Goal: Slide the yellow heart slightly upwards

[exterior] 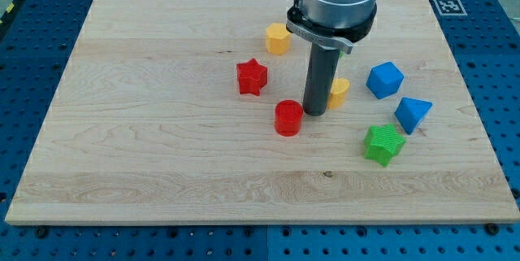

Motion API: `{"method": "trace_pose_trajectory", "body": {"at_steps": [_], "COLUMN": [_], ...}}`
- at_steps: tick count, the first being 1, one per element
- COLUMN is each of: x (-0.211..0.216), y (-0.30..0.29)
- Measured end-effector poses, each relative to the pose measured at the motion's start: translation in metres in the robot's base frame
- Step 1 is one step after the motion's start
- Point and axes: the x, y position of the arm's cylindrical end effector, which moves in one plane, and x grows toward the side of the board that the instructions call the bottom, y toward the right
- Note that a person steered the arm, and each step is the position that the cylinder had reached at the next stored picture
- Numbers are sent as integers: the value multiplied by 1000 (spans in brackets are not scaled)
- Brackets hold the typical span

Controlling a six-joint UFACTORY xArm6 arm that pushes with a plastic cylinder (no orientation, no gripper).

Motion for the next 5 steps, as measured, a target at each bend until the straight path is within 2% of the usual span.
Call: {"method": "trace_pose_trajectory", "body": {"at_steps": [5], "x": [-8], "y": [23]}}
